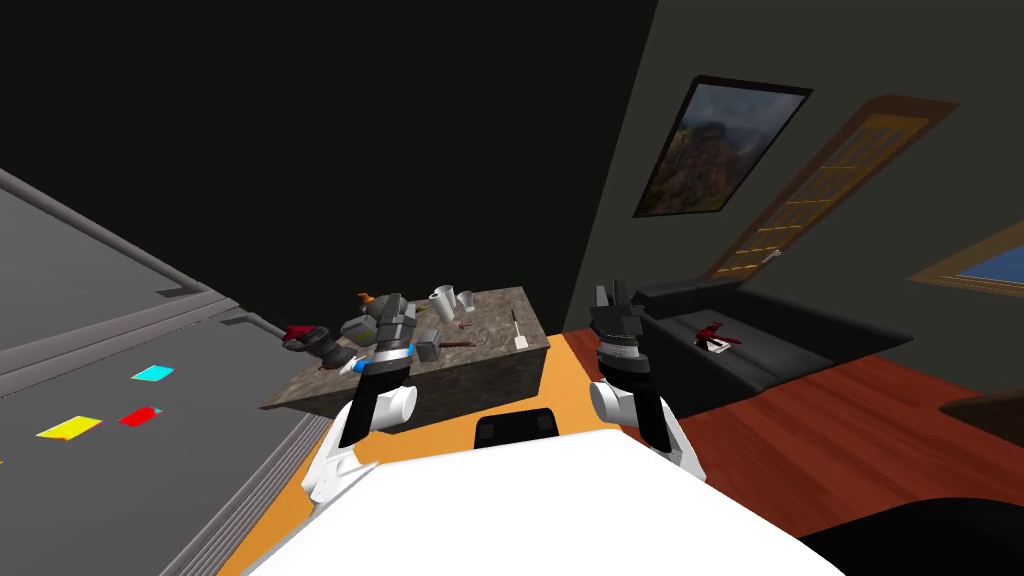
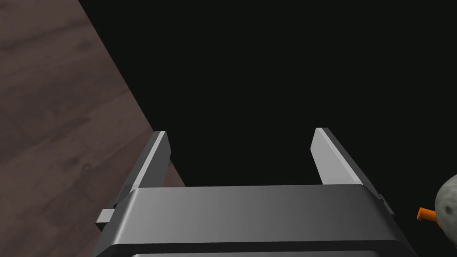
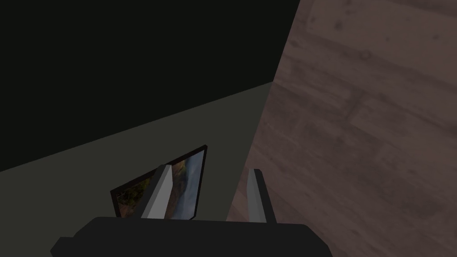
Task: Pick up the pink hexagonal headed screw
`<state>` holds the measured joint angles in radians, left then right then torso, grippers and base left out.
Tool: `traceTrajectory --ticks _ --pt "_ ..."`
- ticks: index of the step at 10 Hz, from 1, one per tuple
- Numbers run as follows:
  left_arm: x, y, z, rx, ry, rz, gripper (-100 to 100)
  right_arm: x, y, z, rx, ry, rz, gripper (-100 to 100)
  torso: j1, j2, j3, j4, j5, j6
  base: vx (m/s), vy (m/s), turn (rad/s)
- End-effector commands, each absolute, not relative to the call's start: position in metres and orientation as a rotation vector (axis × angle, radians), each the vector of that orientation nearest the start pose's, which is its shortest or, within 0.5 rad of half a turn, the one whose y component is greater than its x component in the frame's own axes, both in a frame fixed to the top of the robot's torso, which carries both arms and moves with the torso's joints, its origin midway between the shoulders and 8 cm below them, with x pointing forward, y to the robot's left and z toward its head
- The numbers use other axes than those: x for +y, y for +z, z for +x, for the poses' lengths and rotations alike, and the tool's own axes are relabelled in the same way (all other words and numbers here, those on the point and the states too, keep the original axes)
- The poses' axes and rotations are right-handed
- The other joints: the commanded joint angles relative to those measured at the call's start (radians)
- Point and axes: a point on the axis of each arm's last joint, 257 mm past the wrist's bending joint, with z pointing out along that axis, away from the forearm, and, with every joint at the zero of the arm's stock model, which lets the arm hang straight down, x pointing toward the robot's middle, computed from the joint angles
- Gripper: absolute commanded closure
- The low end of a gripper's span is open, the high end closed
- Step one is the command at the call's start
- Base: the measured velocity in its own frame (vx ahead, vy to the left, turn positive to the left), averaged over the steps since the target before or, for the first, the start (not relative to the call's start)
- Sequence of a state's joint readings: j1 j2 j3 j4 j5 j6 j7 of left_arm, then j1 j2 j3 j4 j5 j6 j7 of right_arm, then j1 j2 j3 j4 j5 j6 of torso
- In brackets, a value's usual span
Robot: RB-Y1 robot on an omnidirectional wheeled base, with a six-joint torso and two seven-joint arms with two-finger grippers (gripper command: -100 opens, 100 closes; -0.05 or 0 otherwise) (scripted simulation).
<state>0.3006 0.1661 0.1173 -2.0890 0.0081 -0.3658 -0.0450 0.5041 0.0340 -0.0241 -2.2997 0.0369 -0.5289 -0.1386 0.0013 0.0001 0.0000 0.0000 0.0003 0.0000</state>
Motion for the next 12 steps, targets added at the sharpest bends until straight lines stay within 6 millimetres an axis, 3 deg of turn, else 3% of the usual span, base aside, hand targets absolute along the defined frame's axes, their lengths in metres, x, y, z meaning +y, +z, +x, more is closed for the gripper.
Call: traceTrajectory --ticks 1,4,5,6,7,8,9,10,11,12 --pt "0.332 -0.017 0.427 0.851 -1.085 -0.648 -100 -0.285 0.037 0.333 0.538 1.392 0.668 0 0.0 0.0 0.0 0.0 0.0 0.0 -0.011 0.018 -0.09" --pt "0.352 -0.029 0.441 0.893 -1.024 -0.695 -100 -0.285 0.037 0.333 0.538 1.392 0.668 0 0.0 0.0 0.0 0.0 0.0 0.0 -0.007 0.014 -0.059" --pt "0.37 -0.033 0.449 0.908 -0.976 -0.714 -100 -0.285 0.037 0.333 0.538 1.391 0.668 0 0.0 0.0 0.0 0.0 0.0 0.0 -0.007 0.008 -0.079" --pt "0.371 -0.037 0.451 0.918 -0.97 -0.729 -100 -0.285 0.037 0.333 0.538 1.392 0.668 0 0.0 0.0 0.0 0.0 0.0 0.0 -0.006 0.008 -0.047" --pt "0.391 -0.042 0.458 0.932 -0.919 -0.754 -100 -0.285 0.037 0.333 0.538 1.391 0.668 0 -0.001 0.0 0.0 0.0 0.0 0.0 -0.009 0.005 -0.087" --pt "0.393 -0.045 0.459 0.94 -0.913 -0.766 -100 -0.285 0.037 0.333 0.538 1.392 0.668 0 -0.001 0.0 0.0 0.0 0.0 0.0 -0.008 0.004 -0.044" --pt "0.414 -0.05 0.466 0.952 -0.86 -0.799 -100 -0.285 0.037 0.333 0.538 1.391 0.668 0 -0.001 0.0 0.0 0.0 0.0 0.0 -0.01 -0.001 -0.099" --pt "0.415 -0.053 0.467 0.958 -0.855 -0.808 -100 -0.285 0.037 0.333 0.538 1.392 0.668 0 -0.001 0.0 0.0 0.0 0.0 0.0 -0.009 0.002 -0.042" --pt "0.437 -0.056 0.472 0.963 -0.806 -0.836 -100 -0.285 0.037 0.333 0.538 1.391 0.668 0 -0.001 0.0 0.0 0.0 0.0 0.0 -0.012 -0.006 -0.078" --pt "0.439 -0.061 0.474 0.973 -0.797 -0.854 -100 -0.285 0.037 0.333 0.538 1.392 0.668 0 -0.001 0.0 0.0 0.0 0.0 0.0 -0.011 -0.003 -0.044"
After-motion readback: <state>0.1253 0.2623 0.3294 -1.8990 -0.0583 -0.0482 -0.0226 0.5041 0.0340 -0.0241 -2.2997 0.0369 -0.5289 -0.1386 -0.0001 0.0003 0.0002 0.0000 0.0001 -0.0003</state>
